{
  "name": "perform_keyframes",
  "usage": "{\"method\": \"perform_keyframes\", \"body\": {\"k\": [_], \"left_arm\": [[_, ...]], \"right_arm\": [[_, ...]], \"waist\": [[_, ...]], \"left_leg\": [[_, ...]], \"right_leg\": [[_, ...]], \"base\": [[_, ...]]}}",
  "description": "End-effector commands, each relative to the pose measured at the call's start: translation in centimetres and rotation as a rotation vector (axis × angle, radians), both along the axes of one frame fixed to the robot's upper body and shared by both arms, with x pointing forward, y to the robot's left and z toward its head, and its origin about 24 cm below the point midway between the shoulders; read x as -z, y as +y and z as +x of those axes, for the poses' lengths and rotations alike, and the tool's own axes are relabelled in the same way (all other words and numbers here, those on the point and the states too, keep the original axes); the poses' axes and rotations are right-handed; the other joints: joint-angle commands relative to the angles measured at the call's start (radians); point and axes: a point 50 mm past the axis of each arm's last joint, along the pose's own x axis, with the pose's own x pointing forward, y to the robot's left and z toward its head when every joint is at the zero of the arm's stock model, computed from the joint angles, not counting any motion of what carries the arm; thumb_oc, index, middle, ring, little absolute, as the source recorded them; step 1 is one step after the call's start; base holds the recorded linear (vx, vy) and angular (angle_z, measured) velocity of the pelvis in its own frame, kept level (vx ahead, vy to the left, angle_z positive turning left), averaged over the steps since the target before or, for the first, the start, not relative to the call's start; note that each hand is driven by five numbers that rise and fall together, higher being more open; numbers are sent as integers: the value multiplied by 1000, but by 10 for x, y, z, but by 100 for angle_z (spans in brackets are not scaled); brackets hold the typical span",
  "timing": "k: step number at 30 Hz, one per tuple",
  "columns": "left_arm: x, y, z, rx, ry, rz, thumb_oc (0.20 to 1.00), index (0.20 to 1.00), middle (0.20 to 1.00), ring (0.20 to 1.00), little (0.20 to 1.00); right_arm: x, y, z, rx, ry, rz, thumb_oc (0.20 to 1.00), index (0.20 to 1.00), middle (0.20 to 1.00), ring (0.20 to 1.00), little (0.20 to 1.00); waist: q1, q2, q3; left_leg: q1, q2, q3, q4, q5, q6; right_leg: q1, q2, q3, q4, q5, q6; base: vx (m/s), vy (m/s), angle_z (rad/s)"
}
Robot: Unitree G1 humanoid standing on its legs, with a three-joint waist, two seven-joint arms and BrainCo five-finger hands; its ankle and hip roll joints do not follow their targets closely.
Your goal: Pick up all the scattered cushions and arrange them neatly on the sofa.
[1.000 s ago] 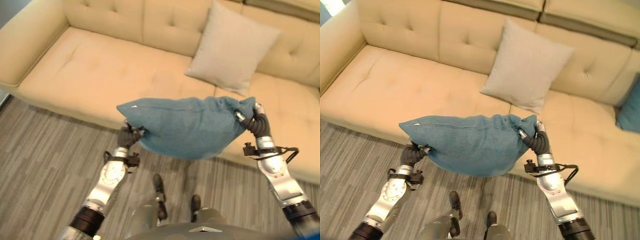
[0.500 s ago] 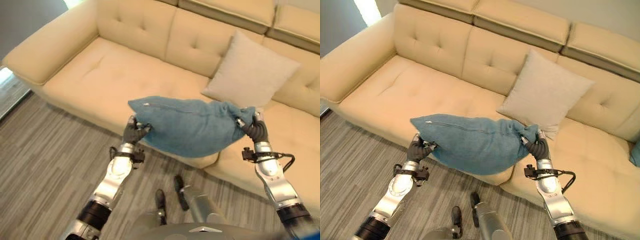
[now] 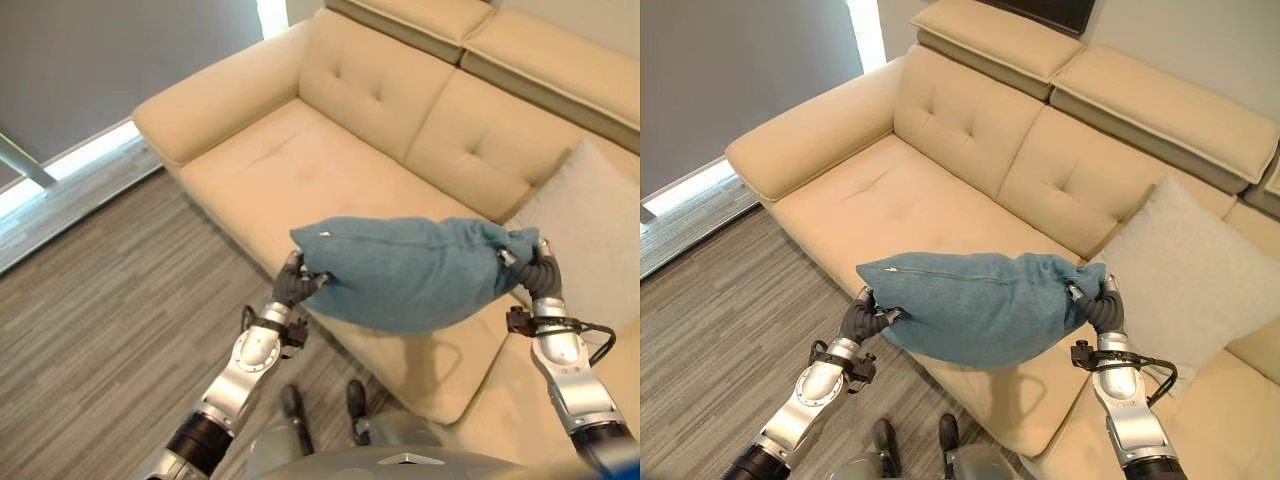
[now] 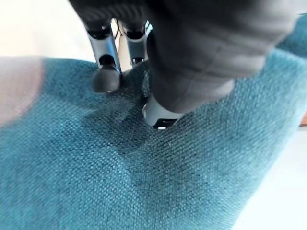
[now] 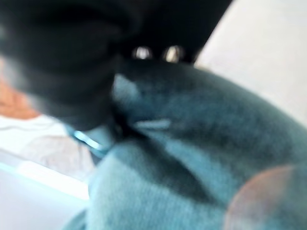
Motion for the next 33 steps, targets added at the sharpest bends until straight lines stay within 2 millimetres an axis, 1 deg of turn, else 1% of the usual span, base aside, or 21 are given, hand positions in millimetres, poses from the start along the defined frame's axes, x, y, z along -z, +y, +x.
{"method": "perform_keyframes", "body": {"k": [1, 5, 7, 8, 9, 11, 13, 14, 15, 16, 17, 18, 20, 21, 22, 23, 25, 26, 31, 32, 33], "left_arm": [[-41, -24, 3, 131, -217, -59, 200, 200, 200, 200, 200], [-40, -22, 1, 127, -215, -47, 200, 200, 200, 200, 200], [-40, -21, 1, 125, -214, -39, 200, 200, 200, 200, 200], [-40, -19, 2, 120, -216, -24, 200, 200, 200, 200, 200], [-40, -19, 2, 120, -217, -24, 200, 200, 200, 200, 200], [-44, -16, 4, 106, -232, -17, 200, 200, 200, 200, 200], [-45, -9, 6, 71, -242, -1, 200, 200, 200, 200, 200], [-40, -11, 7, 70, -225, -2, 200, 200, 200, 200, 200], [-40, -11, 7, 69, -225, -2, 200, 200, 200, 200, 200], [-40, -12, 7, 82, -226, 1, 200, 200, 200, 200, 200], [-42, -10, 7, 79, -233, 1, 200, 200, 200, 200, 200], [-40, -9, 7, 61, -233, -8, 200, 200, 200, 200, 200], [-40, -12, 5, 79, -228, -11, 200, 200, 200, 200, 200], [-39, -20, 7, 99, -222, -29, 200, 200, 200, 200, 200], [-39, -20, 7, 101, -222, -30, 200, 200, 200, 200, 200], [-42, -24, 8, 129, -230, -39, 200, 200, 200, 200, 200], [-41, -24, 8, 125, -223, -46, 200, 200, 200, 200, 200], [-39, -24, 8, 132, -209, -44, 200, 200, 200, 200, 200], [-37, -23, 7, 128, -196, -44, 200, 200, 200, 200, 200], [-40, -24, 7, 123, -203, -55, 200, 200, 200, 200, 200], [-42, -23, 8, 107, -212, -62, 200, 200, 200, 200, 200]], "right_arm": [[-29, 1, -1, -44, -152, -38, 200, 200, 200, 200, 200], [-28, 5, 1, -65, -144, -39, 200, 200, 200, 200, 200], [-26, 7, 1, -75, -132, -36, 200, 200, 200, 200, 200], [-26, 9, 3, -78, -131, -36, 200, 200, 200, 200, 200], [-26, 9, 3, -78, -132, -36, 200, 200, 200, 200, 200], [-27, 12, 7, -85, -135, -37, 200, 200, 200, 200, 200], [-29, 16, 10, -97, -149, -29, 200, 200, 200, 200, 200], [-24, 14, 7, -90, -132, -17, 200, 200, 200, 200, 200], [-24, 14, 7, -90, -132, -17, 200, 200, 200, 200, 200], [-23, 11, 6, -83, -123, -14, 200, 200, 200, 200, 200], [-23, 10, 6, -81, -125, -11, 200, 200, 200, 200, 200], [-18, 6, 7, -48, -110, -19, 200, 200, 200, 200, 200], [-24, 6, 5, -75, -125, -30, 200, 200, 200, 200, 200], [-20, -2, -1, -48, -111, -10, 200, 200, 200, 200, 200], [-21, -2, -1, -47, -111, -10, 200, 200, 200, 200, 200], [-23, -9, -5, -25, -124, -17, 200, 200, 200, 200, 200], [-22, -11, -7, -13, -118, -11, 200, 200, 200, 200, 200], [-17, -15, -11, 1, -89, -7, 200, 200, 200, 200, 200], [-14, -20, -15, 19, -74, -20, 200, 200, 200, 200, 200], [-15, -19, -13, 19, -78, -17, 200, 200, 200, 200, 200], [-17, -17, -10, 14, -86, -16, 200, 200, 200, 200, 200]], "waist": [[-20, 0, -66], [-16, -10, -69], [-13, -11, -69], [-16, -4, -59], [-14, -2, -61], [-26, 5, -39], [-25, 23, -24], [-52, 24, -28], [-53, 26, -28], [-61, 23, -27], [-64, 16, -26], [-69, 8, -29], [-70, 1, -30], [-80, -14, -37], [-79, -13, -35], [-79, -31, -29], [-74, -33, -28], [-71, -44, -29], [-56, -52, -41], [-38, -39, -41], [-20, -36, -38]], "left_leg": [[70, -40, 27, 46, -18, 8], [85, -68, 41, 101, -75, 42], [100, -93, 48, 106, -100, 70], [128, -116, 41, 99, -122, 99], [124, -113, 43, 96, -116, 98], [144, -115, 51, 87, -122, 115], [165, -102, 64, 74, -136, 121], [229, -124, 41, 40, -151, 114], [229, -122, 40, 37, -147, 113], [239, -135, 29, 31, -148, 111], [252, -150, 31, 26, -161, 109], [279, -159, 30, 23, -184, 97], [274, -158, 30, 64, -202, 89], [257, -135, 44, 189, -170, 42], [250, -130, 43, 205, -176, 39], [204, -98, 56, 352, -146, 6], [188, -84, 50, 398, -140, -2], [145, -50, 67, 424, -135, 8], [100, -37, 31, 303, -166, 37], [79, -39, -54, 168, -100, 19], [61, -43, -127, 129, -65, 4]], "right_leg": [[87, -79, 66, 104, -132, 141], [103, -134, 119, 156, -119, 170], [83, -163, 142, 227, -77, 195], [30, -181, 163, 348, -19, 212], [24, -178, 166, 347, -13, 211], [-46, -173, 179, 470, 62, 221], [-108, -174, 144, 534, 51, 218], [-154, -76, 134, 479, -42, 186], [-153, -75, 133, 475, -38, 184], [-176, -33, 134, 425, -57, 185], [-195, -26, 106, 362, -54, 188], [-164, -44, 6, 219, -60, 185], [-131, -52, -2, 189, -58, 175], [-105, -32, 40, 191, -53, 153], [-105, -30, 38, 190, -51, 151], [-71, -37, 36, 173, -56, 123], [-53, -30, 43, 165, -62, 111], [-18, -41, 51, 143, -72, 103], [17, -55, 78, 121, -93, 115], [34, -45, 109, 119, -110, 116], [48, -37, 139, 125, -123, 113]], "base": [[215, 94, -34], [252, 182, -47], [204, 239, -39], [153, 208, -15], [122, 183, -27], [81, 127, -9], [205, 139, 8], [277, 91, -28], [298, 65, -39], [132, 3, -20], [301, -41, 8], [240, -47, 17], [208, -94, 23], [190, -128, 30], [222, -162, 50], [113, -89, 47], [116, -70, 30], [76, -30, -11], [133, 57, -21], [242, 131, -54], [285, 140, -85]]}}
